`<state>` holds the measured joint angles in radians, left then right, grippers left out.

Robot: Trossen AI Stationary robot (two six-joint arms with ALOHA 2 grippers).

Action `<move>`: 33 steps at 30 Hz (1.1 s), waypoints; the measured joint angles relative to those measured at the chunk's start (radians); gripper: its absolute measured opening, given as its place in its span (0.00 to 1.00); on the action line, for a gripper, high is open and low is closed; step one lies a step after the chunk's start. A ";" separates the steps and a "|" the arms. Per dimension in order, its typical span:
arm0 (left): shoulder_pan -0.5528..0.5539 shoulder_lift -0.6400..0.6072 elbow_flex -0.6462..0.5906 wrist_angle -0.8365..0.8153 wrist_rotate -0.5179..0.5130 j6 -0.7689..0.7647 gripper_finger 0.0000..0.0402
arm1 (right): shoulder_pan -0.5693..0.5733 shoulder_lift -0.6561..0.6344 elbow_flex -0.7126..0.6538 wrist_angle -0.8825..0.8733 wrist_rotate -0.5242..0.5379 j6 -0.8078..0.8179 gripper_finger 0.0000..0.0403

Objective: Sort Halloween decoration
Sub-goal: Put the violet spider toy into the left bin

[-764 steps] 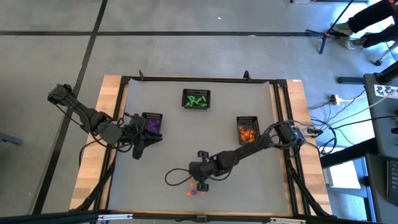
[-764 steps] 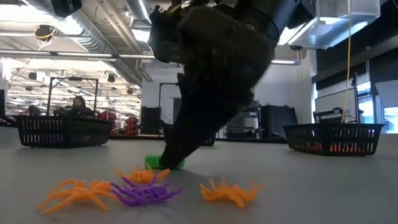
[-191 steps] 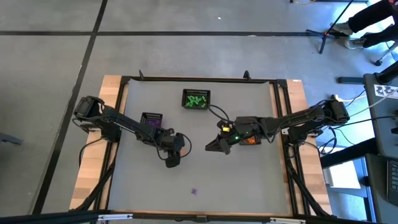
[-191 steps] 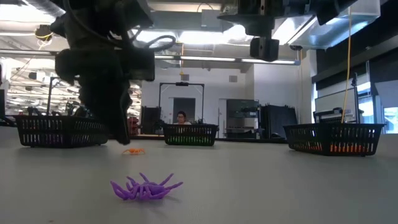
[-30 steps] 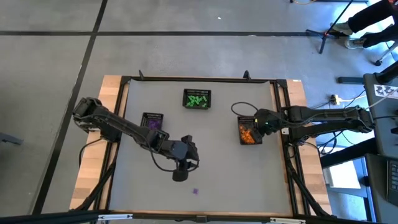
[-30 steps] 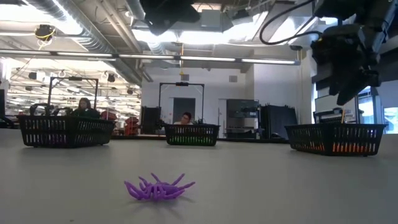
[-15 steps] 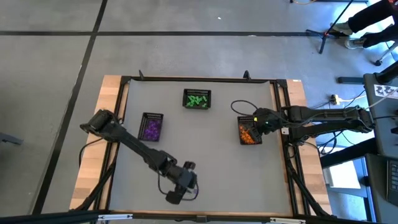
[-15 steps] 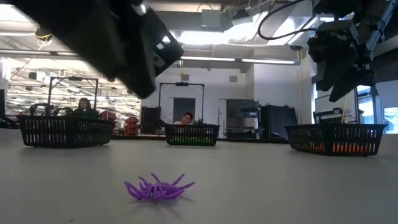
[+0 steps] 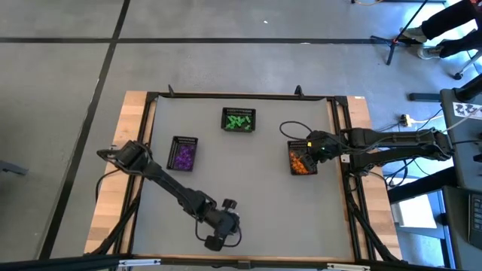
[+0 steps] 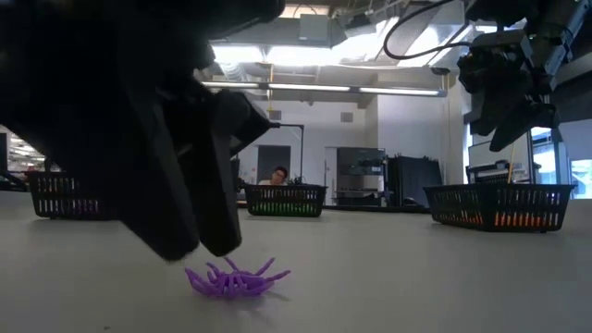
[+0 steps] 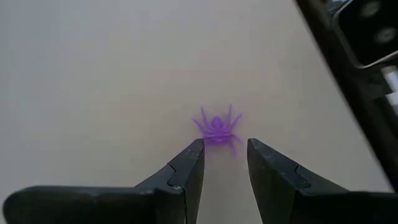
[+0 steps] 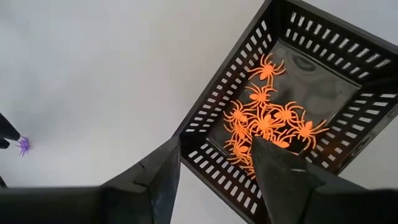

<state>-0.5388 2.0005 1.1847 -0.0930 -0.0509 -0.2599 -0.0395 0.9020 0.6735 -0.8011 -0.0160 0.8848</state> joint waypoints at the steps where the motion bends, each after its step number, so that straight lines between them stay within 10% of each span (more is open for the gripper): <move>1: 0.000 0.002 0.000 -0.003 -0.013 0.000 0.28 | 0.000 0.000 0.000 0.000 0.000 0.000 0.48; 33: 0.083 -0.053 0.000 -0.175 -0.016 0.007 0.28 | 0.000 0.000 0.000 -0.011 0.008 -0.011 0.48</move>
<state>-0.4555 1.9472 1.1851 -0.2676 -0.0671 -0.2525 -0.0395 0.9018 0.6735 -0.8118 -0.0084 0.8743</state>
